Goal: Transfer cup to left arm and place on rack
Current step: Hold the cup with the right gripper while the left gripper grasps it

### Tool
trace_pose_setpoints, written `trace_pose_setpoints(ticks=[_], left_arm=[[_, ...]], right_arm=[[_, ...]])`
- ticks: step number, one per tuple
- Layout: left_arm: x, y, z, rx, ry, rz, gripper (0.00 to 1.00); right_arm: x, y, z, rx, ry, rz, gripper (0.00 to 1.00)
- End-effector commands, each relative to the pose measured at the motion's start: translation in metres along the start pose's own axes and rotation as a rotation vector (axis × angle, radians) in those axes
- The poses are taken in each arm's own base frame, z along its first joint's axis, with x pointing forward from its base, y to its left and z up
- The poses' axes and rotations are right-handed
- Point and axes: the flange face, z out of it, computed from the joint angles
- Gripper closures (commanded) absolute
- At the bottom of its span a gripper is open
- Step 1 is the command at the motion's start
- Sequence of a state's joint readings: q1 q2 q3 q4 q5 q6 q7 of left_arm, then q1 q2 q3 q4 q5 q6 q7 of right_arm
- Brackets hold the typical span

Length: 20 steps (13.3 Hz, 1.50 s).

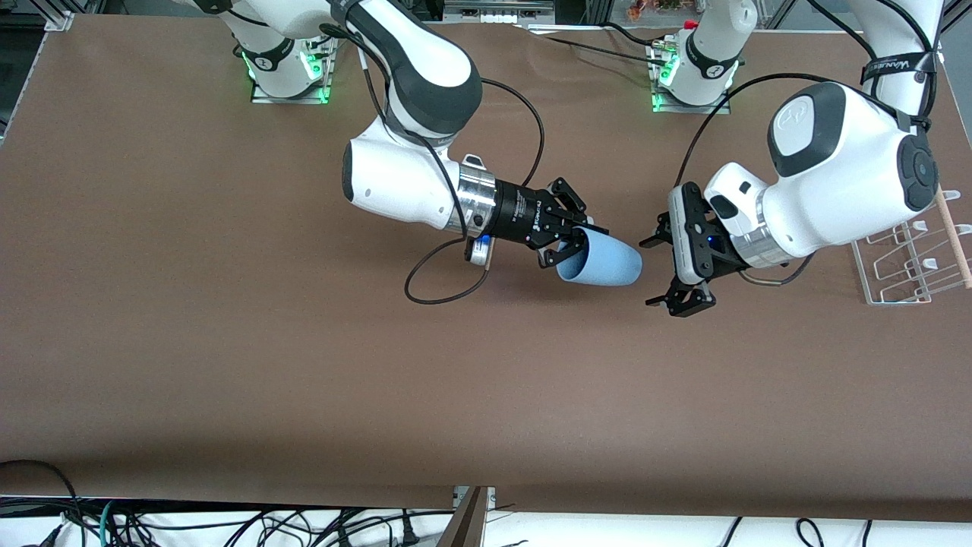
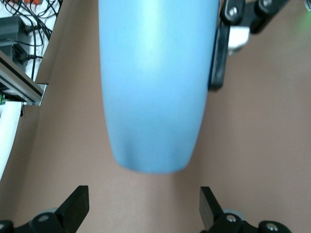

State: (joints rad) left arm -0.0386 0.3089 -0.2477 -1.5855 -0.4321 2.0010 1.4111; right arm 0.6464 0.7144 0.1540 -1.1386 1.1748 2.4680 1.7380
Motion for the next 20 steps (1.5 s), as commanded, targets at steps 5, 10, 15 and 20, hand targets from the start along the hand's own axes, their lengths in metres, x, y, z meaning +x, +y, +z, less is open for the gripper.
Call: trace_pose_setpoints(ticks=[5, 10, 15, 20], left_arm=[[0.045, 0.009, 0.005, 0.026, 0.067, -0.003, 0.0], [0.047, 0.013, 0.009, 0.014, 0.061, 0.015, 0.0], [0.046, 0.013, 0.011, 0.01, 0.058, 0.042, 0.0], [0.044, 0.011, 0.01, 0.007, 0.066, 0.034, 0.9]], right_arm=[[-0.009, 0.002, 0.001, 0.013, -0.02, 0.01, 1.0], [-0.007, 0.001, 0.001, 0.014, -0.015, 0.006, 1.0], [-0.007, 0.002, 0.001, 0.014, -0.009, -0.004, 1.0], [-0.007, 0.003, 0.002, 0.013, -0.008, -0.004, 1.0]])
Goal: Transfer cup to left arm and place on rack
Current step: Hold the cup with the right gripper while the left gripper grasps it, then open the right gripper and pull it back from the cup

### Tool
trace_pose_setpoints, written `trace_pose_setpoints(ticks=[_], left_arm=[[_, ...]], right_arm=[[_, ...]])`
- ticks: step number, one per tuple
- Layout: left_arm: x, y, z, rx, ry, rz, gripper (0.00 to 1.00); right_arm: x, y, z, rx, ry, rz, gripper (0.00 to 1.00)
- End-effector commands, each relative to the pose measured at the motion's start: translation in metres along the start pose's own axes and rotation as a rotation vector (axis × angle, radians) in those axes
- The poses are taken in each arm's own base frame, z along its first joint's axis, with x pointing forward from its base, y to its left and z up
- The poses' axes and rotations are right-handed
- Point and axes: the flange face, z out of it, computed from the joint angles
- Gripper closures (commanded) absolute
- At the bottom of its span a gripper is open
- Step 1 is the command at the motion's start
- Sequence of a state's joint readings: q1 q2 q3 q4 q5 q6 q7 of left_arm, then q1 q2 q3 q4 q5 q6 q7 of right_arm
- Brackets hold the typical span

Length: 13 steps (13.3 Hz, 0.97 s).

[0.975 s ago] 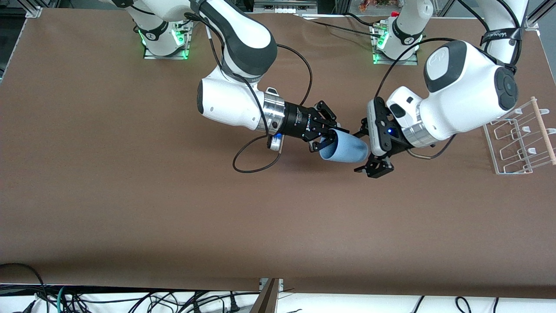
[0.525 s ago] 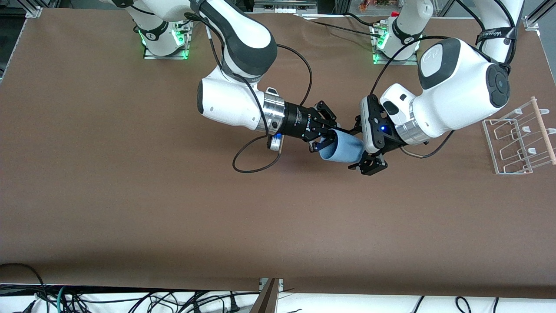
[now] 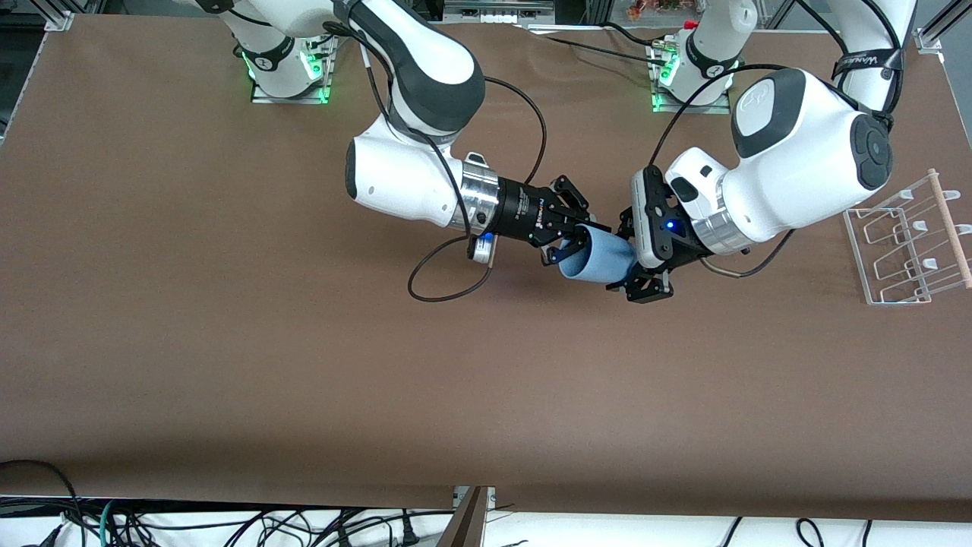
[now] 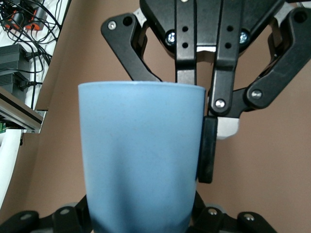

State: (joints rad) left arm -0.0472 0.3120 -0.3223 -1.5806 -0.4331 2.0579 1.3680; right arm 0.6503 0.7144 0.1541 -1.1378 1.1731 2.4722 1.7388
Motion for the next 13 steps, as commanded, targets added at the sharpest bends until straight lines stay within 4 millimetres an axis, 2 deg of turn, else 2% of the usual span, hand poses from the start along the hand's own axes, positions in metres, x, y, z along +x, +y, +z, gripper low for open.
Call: trace_pose_setpoints(ticks=[1, 2, 3, 5, 7, 9, 11, 13], left_arm=[[-0.001, -0.001, -0.003, -0.009, 0.031, 0.003, 1.0], [-0.001, -0.001, -0.002, -0.011, 0.031, -0.016, 1.0], [-0.002, -0.002, -0.003, -0.015, 0.029, -0.052, 1.0], [-0.003, 0.0, -0.005, -0.029, 0.018, -0.061, 1.0], [-0.01, -0.003, -0.008, -0.021, 0.01, -0.061, 1.0], [-0.016, -0.006, -0.013, -0.015, 0.01, -0.076, 1.0], [-0.027, -0.007, -0.019, -0.027, -0.001, -0.096, 1.0], [-0.043, -0.012, -0.024, -0.023, -0.012, -0.119, 1.0]], right_arm=[[-0.006, 0.001, 0.001, 0.012, -0.008, -0.002, 1.0], [-0.006, 0.0, 0.0, 0.014, -0.009, -0.001, 1.0], [-0.005, 0.0, 0.001, 0.013, -0.008, 0.002, 0.79], [-0.005, -0.002, -0.002, 0.016, -0.009, 0.004, 0.24], [-0.006, -0.009, -0.009, 0.025, -0.008, 0.002, 0.03], [-0.022, -0.019, -0.035, 0.052, -0.024, -0.015, 0.02], [-0.018, -0.033, -0.051, 0.036, -0.019, -0.003, 0.01], [-0.031, -0.046, -0.083, 0.008, -0.026, -0.014, 0.01]])
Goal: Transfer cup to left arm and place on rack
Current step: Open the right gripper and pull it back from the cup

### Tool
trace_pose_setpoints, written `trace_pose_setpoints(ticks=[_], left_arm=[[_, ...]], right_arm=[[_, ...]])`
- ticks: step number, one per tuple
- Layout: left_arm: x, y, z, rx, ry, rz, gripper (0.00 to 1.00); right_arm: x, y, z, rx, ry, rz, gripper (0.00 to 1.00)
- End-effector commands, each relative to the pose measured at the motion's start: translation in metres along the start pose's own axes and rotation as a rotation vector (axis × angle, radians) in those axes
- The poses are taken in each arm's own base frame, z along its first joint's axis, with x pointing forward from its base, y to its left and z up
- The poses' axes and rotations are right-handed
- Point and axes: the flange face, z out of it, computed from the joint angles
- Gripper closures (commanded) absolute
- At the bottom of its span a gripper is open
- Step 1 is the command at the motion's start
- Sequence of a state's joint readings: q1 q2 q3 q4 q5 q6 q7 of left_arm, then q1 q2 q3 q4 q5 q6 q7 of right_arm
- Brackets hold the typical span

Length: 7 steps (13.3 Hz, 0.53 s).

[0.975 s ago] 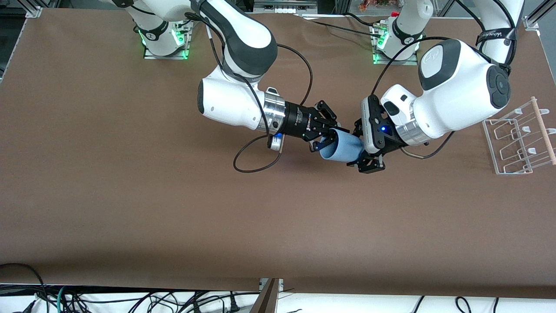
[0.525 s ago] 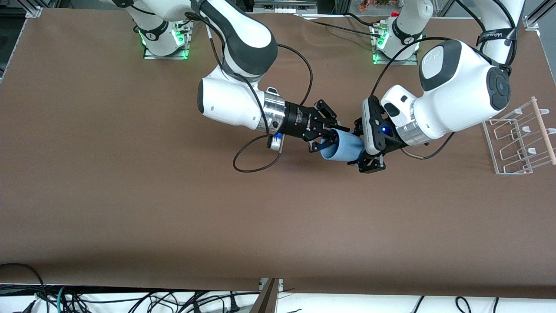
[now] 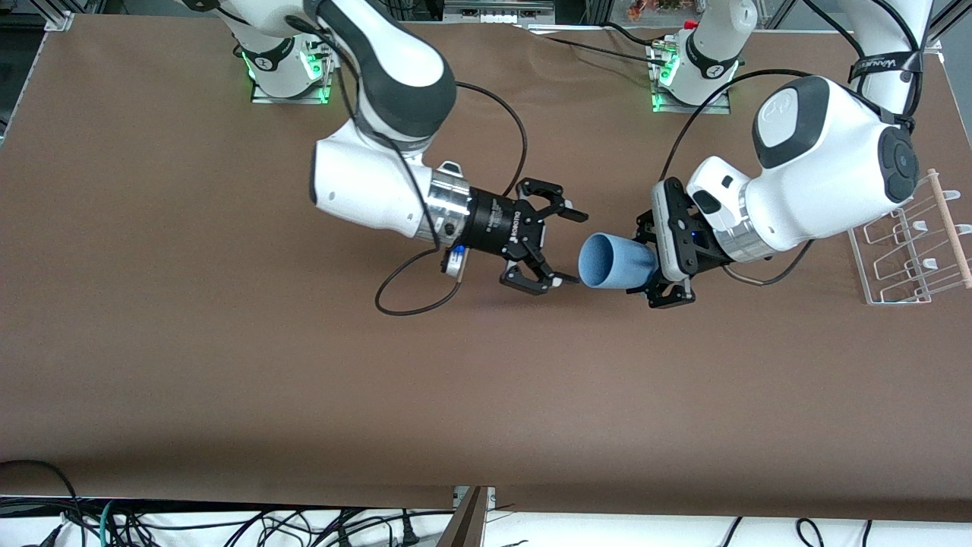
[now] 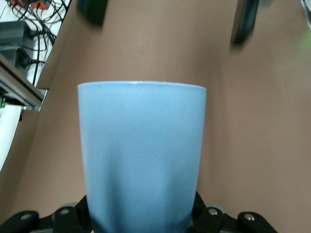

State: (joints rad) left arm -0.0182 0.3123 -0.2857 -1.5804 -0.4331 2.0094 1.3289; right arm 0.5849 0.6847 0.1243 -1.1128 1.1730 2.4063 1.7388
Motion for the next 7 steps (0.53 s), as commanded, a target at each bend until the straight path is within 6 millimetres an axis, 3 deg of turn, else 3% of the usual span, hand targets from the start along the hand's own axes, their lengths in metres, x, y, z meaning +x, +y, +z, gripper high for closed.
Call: trace_pose_setpoints(ticks=[1, 5, 7], left_arm=[[-0.018, -0.005, -0.016, -0.018, -0.004, -0.038, 1.0], [-0.077, -0.014, -0.048, -0.004, -0.224, -0.031, 1.0], [-0.12, -0.021, -0.065, 0.01, -0.36, -0.053, 1.0]], right_arm=[[-0.014, -0.015, -0.04, -0.05, 0.014, -0.012, 0.01], [-0.016, -0.04, -0.113, -0.175, 0.077, -0.048, 0.01], [-0.027, -0.034, -0.143, -0.24, 0.108, -0.115, 0.01]])
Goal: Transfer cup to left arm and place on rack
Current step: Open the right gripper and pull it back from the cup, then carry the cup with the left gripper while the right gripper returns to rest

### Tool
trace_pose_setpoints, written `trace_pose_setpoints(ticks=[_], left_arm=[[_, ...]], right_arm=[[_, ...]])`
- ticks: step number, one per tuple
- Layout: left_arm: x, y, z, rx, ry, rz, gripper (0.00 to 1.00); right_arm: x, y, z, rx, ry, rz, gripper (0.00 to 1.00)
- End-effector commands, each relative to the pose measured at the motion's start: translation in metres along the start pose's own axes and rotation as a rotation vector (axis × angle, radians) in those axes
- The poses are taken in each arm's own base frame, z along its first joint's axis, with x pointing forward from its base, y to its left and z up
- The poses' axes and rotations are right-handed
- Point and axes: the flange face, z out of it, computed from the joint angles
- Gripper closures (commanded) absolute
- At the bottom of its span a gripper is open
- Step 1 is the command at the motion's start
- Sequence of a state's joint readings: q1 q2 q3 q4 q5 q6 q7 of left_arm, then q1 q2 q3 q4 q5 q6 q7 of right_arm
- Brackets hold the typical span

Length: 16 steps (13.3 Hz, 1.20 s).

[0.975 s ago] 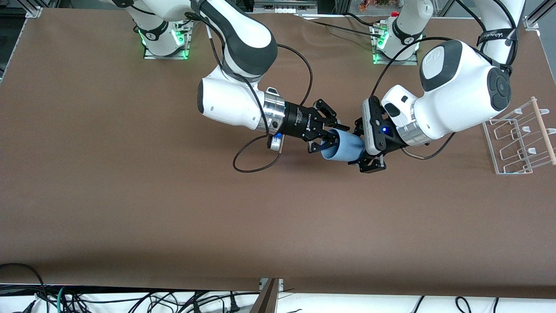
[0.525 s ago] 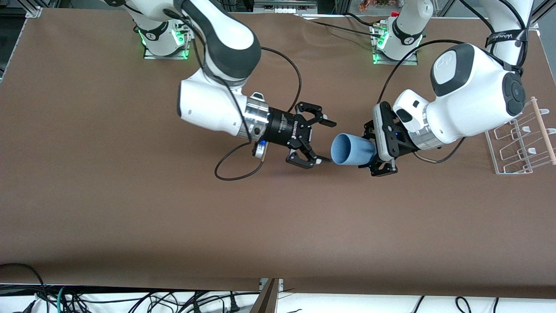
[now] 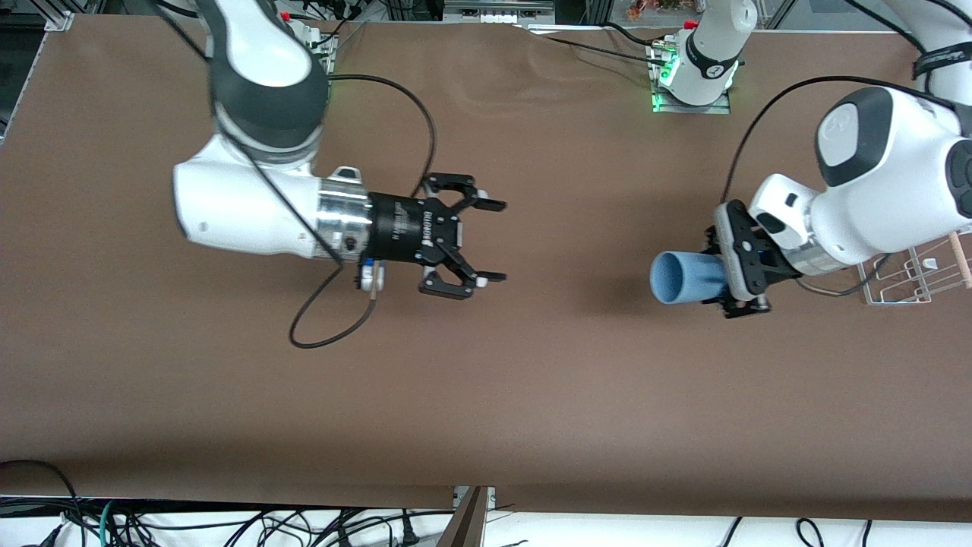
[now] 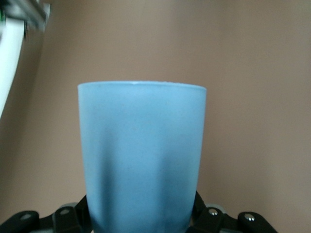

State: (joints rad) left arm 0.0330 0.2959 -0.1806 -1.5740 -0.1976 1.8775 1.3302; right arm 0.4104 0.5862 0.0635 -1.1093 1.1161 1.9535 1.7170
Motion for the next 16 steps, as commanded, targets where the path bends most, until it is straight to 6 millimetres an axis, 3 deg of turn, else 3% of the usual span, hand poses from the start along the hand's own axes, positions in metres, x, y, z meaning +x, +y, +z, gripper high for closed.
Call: trace_pose_setpoints(ticks=[1, 3, 6, 11, 13, 16], left_arm=[[-0.058, -0.006, -0.017, 0.002, -0.153, -0.035, 1.0], [-0.106, -0.008, -0.017, -0.03, -0.293, -0.076, 1.0], [-0.159, -0.006, -0.027, -0.067, -0.572, -0.09, 1.0], [-0.231, 0.001, -0.017, -0.107, -1.017, -0.096, 1.0], [-0.268, 0.005, -0.018, -0.135, -1.126, -0.099, 1.0], [-0.322, 0.013, -0.001, -0.144, -1.231, -0.043, 1.0]], right_arm=[[-0.016, 0.017, -0.041, -0.051, 0.047, -0.064, 0.01], [-0.026, 0.029, -0.081, -0.08, 0.091, -0.117, 0.01], [-0.029, 0.057, -0.133, -0.135, 0.181, -0.311, 0.01], [0.015, 0.073, -0.209, -0.295, 0.25, -0.545, 0.01], [0.029, 0.098, -0.236, -0.382, 0.336, -0.758, 0.01], [0.049, 0.136, -0.266, -0.527, 0.462, -1.004, 0.01]])
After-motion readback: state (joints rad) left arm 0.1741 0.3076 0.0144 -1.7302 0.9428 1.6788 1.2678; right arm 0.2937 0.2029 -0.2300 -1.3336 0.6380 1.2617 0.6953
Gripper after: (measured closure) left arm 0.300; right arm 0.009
